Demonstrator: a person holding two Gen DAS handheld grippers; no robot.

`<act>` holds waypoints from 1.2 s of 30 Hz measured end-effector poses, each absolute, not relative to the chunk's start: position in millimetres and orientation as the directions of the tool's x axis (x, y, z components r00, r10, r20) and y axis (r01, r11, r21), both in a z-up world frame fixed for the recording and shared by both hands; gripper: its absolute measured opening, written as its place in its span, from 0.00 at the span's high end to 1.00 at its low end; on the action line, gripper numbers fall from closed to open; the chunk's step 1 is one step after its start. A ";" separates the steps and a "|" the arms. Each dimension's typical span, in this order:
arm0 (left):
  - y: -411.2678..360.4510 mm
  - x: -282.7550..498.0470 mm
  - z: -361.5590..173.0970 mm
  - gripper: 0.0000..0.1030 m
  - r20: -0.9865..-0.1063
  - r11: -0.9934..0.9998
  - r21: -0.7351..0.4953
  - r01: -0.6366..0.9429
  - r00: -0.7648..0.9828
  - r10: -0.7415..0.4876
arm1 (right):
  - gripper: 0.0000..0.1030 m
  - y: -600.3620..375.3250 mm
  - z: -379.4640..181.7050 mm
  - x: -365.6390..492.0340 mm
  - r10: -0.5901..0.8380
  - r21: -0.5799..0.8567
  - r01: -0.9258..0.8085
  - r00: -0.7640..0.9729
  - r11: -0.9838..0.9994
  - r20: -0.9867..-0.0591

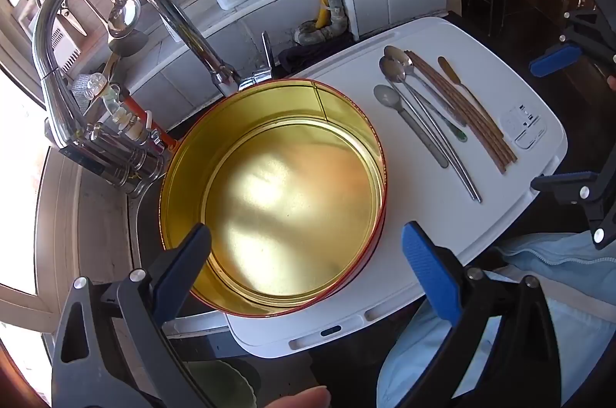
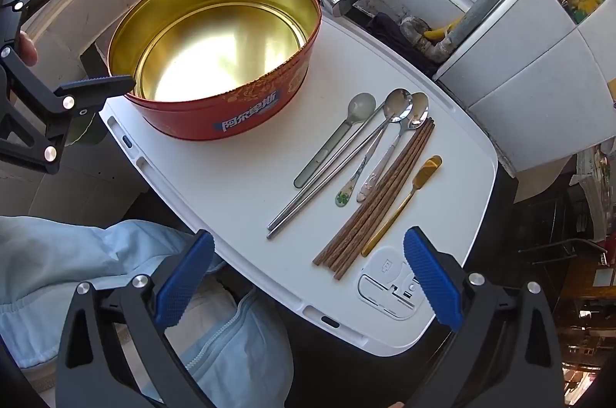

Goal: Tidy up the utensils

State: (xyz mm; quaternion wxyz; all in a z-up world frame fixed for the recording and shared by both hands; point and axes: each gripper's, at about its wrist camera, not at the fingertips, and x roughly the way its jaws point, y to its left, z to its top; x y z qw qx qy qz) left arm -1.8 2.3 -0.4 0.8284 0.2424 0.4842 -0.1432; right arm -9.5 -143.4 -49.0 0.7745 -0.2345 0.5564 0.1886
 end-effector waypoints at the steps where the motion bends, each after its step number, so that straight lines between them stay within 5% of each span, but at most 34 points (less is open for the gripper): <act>1: 2.0 -1.6 -0.3 0.06 -0.872 0.842 0.263 0.471 0.490 -0.002 | 0.03 -143.5 -49.1 -9.3 0.032 -0.153 -0.554 0.309 0.819 -0.950; 36: 0.2 2.5 -4.9 0.06 -0.876 0.846 0.255 0.469 0.481 -0.003 | 0.03 -145.8 -51.9 -8.8 0.036 -0.143 -0.550 0.302 0.823 -0.953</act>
